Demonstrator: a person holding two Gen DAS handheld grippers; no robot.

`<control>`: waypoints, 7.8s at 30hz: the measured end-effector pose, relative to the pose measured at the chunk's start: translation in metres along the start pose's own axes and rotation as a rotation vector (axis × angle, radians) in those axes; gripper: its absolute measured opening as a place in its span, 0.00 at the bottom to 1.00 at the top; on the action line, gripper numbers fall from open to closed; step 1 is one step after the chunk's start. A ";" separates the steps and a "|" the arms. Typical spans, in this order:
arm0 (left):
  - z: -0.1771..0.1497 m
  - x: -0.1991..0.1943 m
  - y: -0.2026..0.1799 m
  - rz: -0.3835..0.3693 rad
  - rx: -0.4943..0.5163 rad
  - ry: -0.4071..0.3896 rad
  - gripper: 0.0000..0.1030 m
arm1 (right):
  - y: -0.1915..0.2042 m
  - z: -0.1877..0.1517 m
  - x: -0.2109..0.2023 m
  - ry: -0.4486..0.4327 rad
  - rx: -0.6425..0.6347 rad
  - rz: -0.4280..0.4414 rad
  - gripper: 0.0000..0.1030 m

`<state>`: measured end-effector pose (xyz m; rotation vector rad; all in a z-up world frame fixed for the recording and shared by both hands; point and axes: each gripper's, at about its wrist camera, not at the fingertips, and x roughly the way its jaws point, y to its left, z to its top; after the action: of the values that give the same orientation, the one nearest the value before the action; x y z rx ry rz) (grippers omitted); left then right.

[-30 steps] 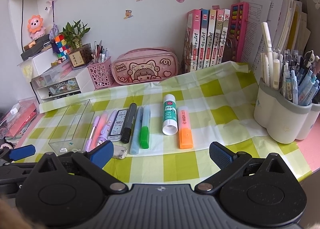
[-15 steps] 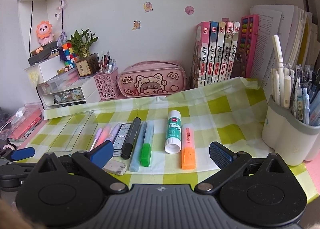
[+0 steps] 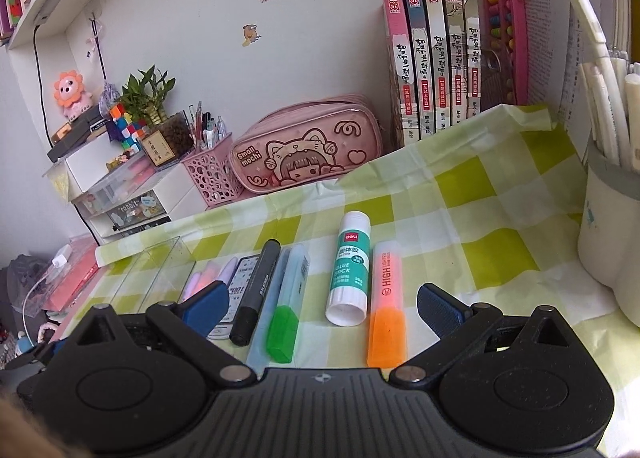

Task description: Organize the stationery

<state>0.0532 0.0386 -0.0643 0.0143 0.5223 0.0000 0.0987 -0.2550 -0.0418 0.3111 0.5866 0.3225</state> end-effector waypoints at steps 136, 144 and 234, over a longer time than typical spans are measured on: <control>-0.019 0.017 0.019 -0.059 -0.052 -0.034 0.72 | 0.127 -0.004 0.120 0.274 -0.161 -0.042 0.29; -0.019 0.017 0.019 -0.058 -0.052 -0.034 0.72 | 0.131 -0.006 0.121 0.262 -0.225 -0.040 0.29; -0.020 0.016 0.017 -0.055 -0.051 -0.035 0.72 | 0.133 0.038 0.086 0.116 -0.061 0.040 0.29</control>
<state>0.0568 0.0561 -0.0893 -0.0497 0.4873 -0.0406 0.1609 -0.1093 -0.0041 0.2470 0.6839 0.3979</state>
